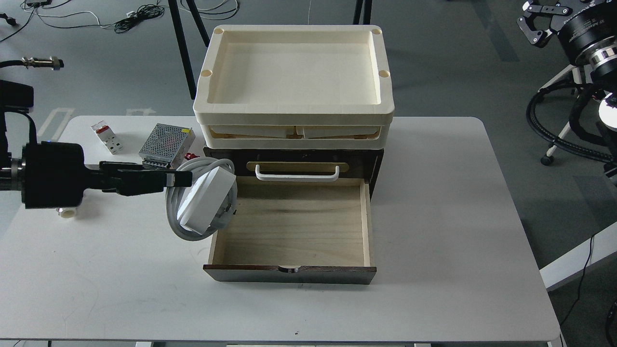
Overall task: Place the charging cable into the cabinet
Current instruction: 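Carry the power strip and cable with the left gripper over the open drawer, then lower the power strip into the drawer and open the left gripper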
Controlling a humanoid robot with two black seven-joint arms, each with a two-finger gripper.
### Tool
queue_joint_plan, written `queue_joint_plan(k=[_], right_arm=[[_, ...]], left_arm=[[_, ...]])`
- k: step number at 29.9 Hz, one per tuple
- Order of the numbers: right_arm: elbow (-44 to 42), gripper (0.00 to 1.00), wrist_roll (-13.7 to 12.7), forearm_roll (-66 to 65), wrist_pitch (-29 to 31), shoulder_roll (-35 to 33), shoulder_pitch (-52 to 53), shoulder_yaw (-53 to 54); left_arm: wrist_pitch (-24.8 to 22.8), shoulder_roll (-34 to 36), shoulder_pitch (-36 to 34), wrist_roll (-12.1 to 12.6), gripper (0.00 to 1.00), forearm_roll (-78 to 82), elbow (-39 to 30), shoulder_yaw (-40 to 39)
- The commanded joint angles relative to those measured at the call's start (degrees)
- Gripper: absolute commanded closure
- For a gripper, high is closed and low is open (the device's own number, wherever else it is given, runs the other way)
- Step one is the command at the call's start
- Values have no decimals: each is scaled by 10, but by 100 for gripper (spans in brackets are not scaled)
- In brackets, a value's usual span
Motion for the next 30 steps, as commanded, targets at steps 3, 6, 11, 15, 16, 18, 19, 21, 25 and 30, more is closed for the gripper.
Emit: queue_joint_plan(k=[3,6,11,15,16,18,19,21,25,30], right_arm=[[0,1,0,0,0,-2,0,0],[0,1,0,1,0,-2,-1,0],[0,1,0,1,0,-1,-1,-1],[0,1,0,1,0,0,-2,-2],[0,1,0,1,0,0,-2,-2],[0,1,0,0,0,0,-4,-1],[0,1,0,1,0,1,-4,-1],[0,1,0,0,0,1,-4,-2],[0,1,0,1,0,1,-4,-2],[0,1,0,0,0,1,-4,-1]], left_arm=[[3,-48,0,0,90,-33,11,0],[7,-67,4,0,90,-36,30,0],[9,-87,10,0,90,-41,67,7],[13,-92,38,0,89,-40,90,7],[13,-92,40,0,89,-40,91,7],[15,-92,48,0,89,-40,91,7],[16,-92,50,0,89,-41,89,6],[27,-99,53,0,89,-43,85,7],[33,-121,53,0,90,-75,83,6],[38,-157,52,0,90,-91,89,5]])
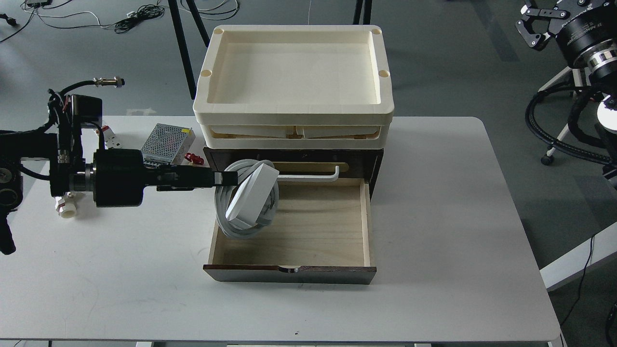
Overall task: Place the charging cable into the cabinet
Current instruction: 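Lower the power strip into the drawer and open the left gripper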
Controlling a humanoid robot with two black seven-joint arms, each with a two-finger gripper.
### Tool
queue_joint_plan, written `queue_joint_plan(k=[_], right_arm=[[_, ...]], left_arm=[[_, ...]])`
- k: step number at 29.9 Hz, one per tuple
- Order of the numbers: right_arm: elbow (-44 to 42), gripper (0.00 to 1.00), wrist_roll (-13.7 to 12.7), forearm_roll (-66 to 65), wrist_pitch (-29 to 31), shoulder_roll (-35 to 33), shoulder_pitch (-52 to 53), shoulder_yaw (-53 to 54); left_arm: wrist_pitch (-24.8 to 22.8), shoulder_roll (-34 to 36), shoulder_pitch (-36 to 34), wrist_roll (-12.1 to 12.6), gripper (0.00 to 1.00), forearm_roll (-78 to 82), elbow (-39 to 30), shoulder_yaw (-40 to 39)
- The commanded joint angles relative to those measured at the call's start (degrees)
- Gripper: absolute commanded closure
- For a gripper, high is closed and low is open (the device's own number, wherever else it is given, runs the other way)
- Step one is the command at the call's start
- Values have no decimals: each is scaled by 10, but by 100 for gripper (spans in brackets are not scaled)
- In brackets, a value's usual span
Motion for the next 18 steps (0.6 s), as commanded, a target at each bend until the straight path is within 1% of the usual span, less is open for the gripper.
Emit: queue_joint_plan(k=[1,5,10,13,18], right_arm=[[0,1,0,0,0,0,2,1],[-1,1,-1,0,0,0,4,1],[-1,1,0,0,0,0,4,1],[-1,1,-1,0,0,-1,4,1],[-1,1,-1,0,0,-3,4,1]], left_arm=[[9,-23,-1,0,90,-6,5,-1],[20,-40,2,0,90,-7,13,1],[20,-68,9,0,90,-6,57,2],[20,-74,19,0,89,-4,86,2],[20,-75,38,0,89,-3,95,11]])
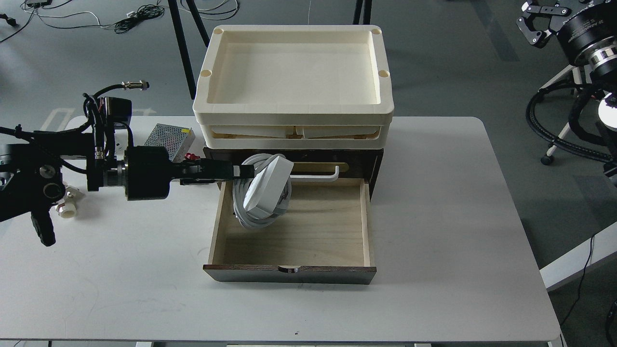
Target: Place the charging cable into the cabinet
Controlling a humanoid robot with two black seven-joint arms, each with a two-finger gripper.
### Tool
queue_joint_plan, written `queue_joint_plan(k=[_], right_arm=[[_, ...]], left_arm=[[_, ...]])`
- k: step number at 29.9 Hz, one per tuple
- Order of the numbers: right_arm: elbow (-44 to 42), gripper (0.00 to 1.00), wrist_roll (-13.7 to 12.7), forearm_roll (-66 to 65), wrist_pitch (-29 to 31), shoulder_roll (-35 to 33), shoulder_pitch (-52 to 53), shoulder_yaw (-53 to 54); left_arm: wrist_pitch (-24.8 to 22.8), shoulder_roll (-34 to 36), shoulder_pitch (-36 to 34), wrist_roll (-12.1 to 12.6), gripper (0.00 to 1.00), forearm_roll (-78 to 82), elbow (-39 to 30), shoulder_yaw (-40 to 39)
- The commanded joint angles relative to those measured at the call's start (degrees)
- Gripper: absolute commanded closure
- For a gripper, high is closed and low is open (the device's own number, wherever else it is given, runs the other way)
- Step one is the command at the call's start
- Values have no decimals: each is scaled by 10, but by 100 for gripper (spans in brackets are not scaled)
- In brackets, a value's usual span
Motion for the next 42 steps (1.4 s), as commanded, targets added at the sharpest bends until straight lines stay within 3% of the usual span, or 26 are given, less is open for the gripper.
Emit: queue_joint_plan(k=[1,9,13,26,33,37,42], right_arm=[[0,1,0,0,0,-1,-1,0],[0,1,1,0,0,2,-2,0],[0,1,1,0,0,2,-3,0],[2,1,1,0,3,1,-9,0],[2,1,1,1,3,1,-10,0],[2,1,2,1,3,1,-10,1],[2,1,3,1,3,1,-9,1]], left_arm=[[1,-5,18,0,89,1,6,5],[14,-36,39,0,87,2,31,4],[15,-42,38,0,80,1,35,-2],[17,-70,42,0,77,2,76,3],[10,-35,43,0,57,-24,61,-20],[3,-5,48,0,51,-85,60,-50],[-57,34,50,0,45,-186,63,-104]])
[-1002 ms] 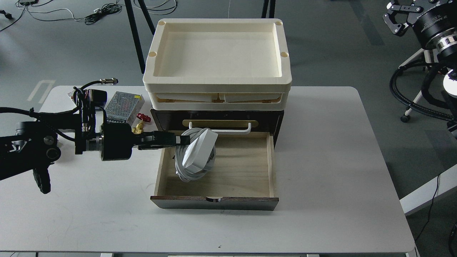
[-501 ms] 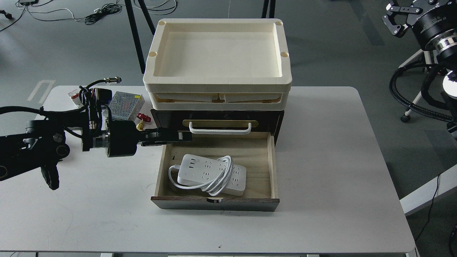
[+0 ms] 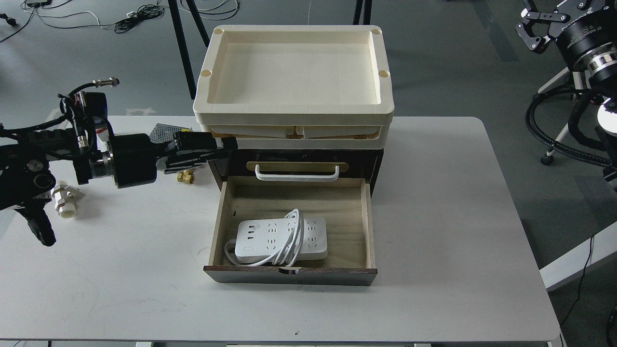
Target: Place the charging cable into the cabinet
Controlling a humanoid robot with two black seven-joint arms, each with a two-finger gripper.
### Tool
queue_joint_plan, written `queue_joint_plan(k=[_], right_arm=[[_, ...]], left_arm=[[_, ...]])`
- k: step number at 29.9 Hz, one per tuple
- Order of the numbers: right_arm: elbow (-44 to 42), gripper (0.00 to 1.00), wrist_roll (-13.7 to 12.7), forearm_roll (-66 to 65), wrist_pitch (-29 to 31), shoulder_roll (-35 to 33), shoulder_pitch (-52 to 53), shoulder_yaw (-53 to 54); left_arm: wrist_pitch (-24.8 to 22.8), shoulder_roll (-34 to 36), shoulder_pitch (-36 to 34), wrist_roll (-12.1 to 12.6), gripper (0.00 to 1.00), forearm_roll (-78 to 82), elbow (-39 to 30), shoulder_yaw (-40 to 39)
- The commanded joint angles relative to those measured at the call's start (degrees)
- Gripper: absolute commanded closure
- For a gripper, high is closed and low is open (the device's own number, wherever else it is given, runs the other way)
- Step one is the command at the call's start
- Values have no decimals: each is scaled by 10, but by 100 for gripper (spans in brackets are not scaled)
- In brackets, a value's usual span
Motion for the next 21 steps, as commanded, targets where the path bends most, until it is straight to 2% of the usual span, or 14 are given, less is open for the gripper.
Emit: queue_joint_plan(k=[1,4,10,15,16,21], right_arm=[[0,1,1,0,0,0,1,0],[0,1,2,0,1,1,1,0],[3,1,2,1,5,0,2,1],[10,1,3,2,36,2,-7,1],[10,1,3,3,36,4,-14,3],[19,1,4,6,36,25,-25,12]], left_arm=[[-34,27,1,0,44,-76,6,-40],[-34,33,1,0,43,-135,29,-75],[-34,22,3,0,40,-249,153,-165],[-34,-49,2,0,32,-324,342,-267],[-34,-71,-2,0,27,-335,391,-288],[-34,-181,-24,0,23,-384,594,-352]])
